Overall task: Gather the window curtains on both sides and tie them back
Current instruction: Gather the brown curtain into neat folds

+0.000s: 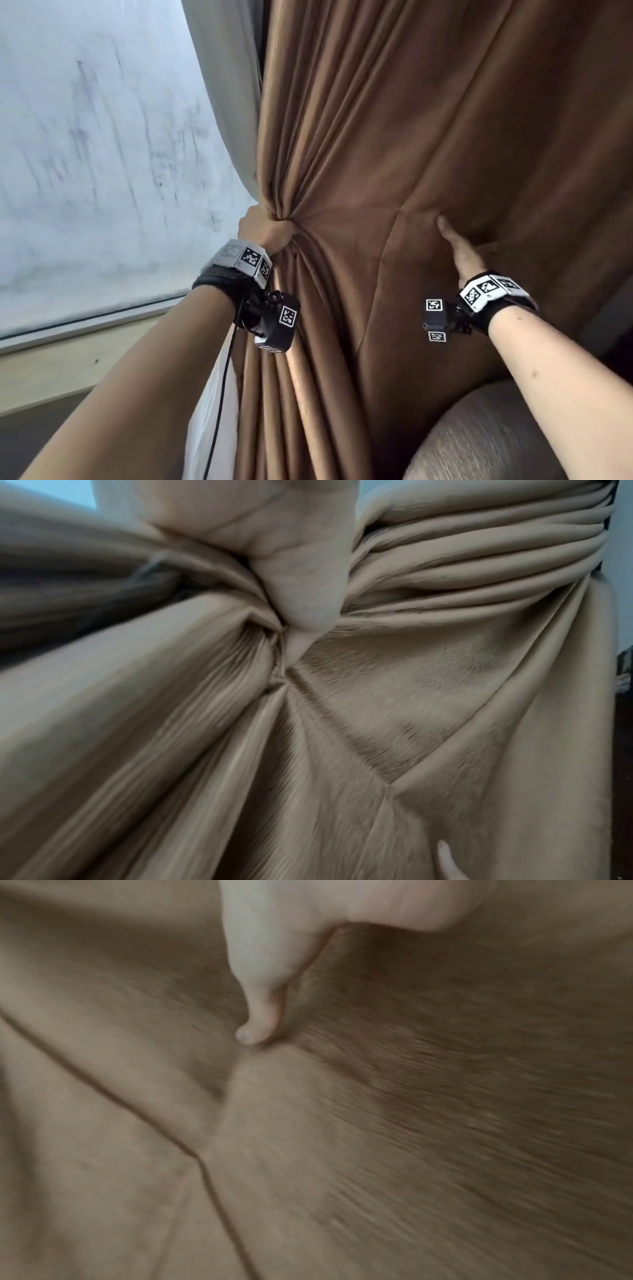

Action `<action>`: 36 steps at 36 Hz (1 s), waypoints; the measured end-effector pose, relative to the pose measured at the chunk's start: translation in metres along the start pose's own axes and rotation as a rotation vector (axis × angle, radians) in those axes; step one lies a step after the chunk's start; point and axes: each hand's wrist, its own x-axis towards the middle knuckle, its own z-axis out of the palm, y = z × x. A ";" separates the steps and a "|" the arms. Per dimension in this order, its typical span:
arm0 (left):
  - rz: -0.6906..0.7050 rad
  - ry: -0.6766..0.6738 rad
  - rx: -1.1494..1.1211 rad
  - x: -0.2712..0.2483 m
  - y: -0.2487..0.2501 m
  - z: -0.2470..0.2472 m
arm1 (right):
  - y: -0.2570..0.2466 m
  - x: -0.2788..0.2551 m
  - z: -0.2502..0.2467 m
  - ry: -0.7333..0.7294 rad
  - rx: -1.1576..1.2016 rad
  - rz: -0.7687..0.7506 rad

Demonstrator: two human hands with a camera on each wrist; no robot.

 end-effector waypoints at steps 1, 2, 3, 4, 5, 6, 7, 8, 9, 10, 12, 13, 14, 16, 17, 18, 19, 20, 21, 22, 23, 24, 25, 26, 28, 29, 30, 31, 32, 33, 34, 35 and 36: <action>-0.002 -0.010 0.000 -0.001 0.000 0.000 | 0.013 0.017 0.003 -0.096 0.032 -0.004; -0.005 -0.016 -0.003 -0.001 0.000 0.001 | 0.010 0.008 0.008 -0.144 0.036 0.001; -0.008 -0.021 -0.010 -0.001 0.000 0.001 | 0.002 -0.008 0.016 -0.205 0.047 0.008; -0.008 -0.025 -0.017 -0.001 0.001 0.002 | 0.000 -0.014 0.021 -0.240 0.059 0.022; -0.006 -0.030 -0.021 -0.001 0.001 0.003 | -0.002 -0.021 0.028 -0.280 0.076 0.014; 0.001 -0.037 -0.021 -0.001 0.000 0.003 | -0.001 -0.021 0.036 -0.308 0.072 0.004; 0.007 -0.044 -0.020 -0.001 0.000 0.003 | 0.000 -0.023 0.043 -0.307 0.068 0.005; 0.014 -0.047 -0.023 -0.001 0.000 0.003 | -0.001 -0.027 0.051 -0.288 0.060 0.009; 0.018 -0.048 -0.026 0.000 -0.001 0.002 | 0.003 -0.025 0.058 -0.256 0.069 0.002; 0.021 -0.045 -0.028 0.001 -0.001 0.002 | 0.006 -0.024 0.066 -0.234 0.068 -0.019; 0.024 -0.033 -0.029 0.003 -0.002 0.002 | -0.008 -0.061 0.073 -0.216 -0.043 -0.039; 0.025 -0.027 -0.030 0.004 -0.003 0.002 | -0.013 -0.074 0.078 -0.223 -0.077 -0.060; 0.024 -0.024 -0.034 0.006 -0.003 0.003 | -0.013 -0.081 0.082 -0.227 -0.108 -0.100; 0.020 -0.019 -0.058 0.006 -0.005 0.004 | -0.015 -0.090 0.090 -0.220 -0.152 -0.185; 0.022 -0.024 -0.071 0.005 -0.005 0.005 | -0.014 -0.093 0.095 -0.209 -0.172 -0.217; 0.030 -0.031 -0.084 0.004 -0.005 0.005 | -0.015 -0.096 0.099 -0.205 -0.199 -0.231; 0.036 -0.036 -0.094 0.002 -0.005 0.005 | -0.016 -0.100 0.103 -0.192 -0.225 -0.251; 0.045 -0.037 -0.106 0.001 -0.005 0.005 | -0.017 -0.103 0.105 -0.188 -0.259 -0.273; 0.054 -0.033 -0.119 -0.001 -0.006 0.006 | -0.018 -0.106 0.106 -0.189 -0.280 -0.312; 0.064 -0.027 -0.134 -0.002 -0.007 0.006 | -0.019 -0.108 0.107 -0.202 -0.300 -0.348; 0.074 -0.026 -0.146 -0.004 -0.007 0.006 | -0.020 -0.112 0.107 -0.217 -0.320 -0.384; 0.083 -0.030 -0.157 -0.006 -0.008 0.006 | -0.021 -0.115 0.108 -0.233 -0.354 -0.406; 0.092 -0.037 -0.162 -0.008 -0.008 0.006 | -0.022 -0.119 0.109 -0.245 -0.392 -0.438; 0.100 -0.045 -0.167 -0.010 -0.008 0.006 | -0.022 -0.122 0.110 -0.263 -0.428 -0.465; 0.117 -0.071 -0.177 -0.015 -0.008 0.006 | -0.023 -0.127 0.114 -0.306 -0.505 -0.500; 0.131 -0.089 -0.189 -0.018 -0.008 0.006 | -0.024 -0.131 0.116 -0.329 -0.544 -0.511; 0.145 -0.106 -0.206 -0.021 -0.008 0.006 | -0.025 -0.135 0.117 -0.343 -0.563 -0.524; 0.160 -0.120 -0.223 -0.024 -0.008 0.007 | -0.026 -0.140 0.117 -0.359 -0.563 -0.539; 0.173 -0.131 -0.236 -0.027 -0.008 0.007 | -0.026 -0.144 0.119 -0.375 -0.553 -0.546; 0.190 -0.145 -0.242 -0.031 -0.007 0.007 | -0.025 -0.148 0.120 -0.397 -0.533 -0.544; 0.206 -0.155 -0.249 -0.034 -0.006 0.007 | -0.024 -0.153 0.121 -0.418 -0.505 -0.534; 0.216 -0.168 -0.262 -0.038 -0.006 0.007 | -0.023 -0.160 0.122 -0.434 -0.478 -0.521; 0.218 -0.180 -0.293 -0.041 -0.005 0.007 | -0.021 -0.166 0.122 -0.450 -0.441 -0.519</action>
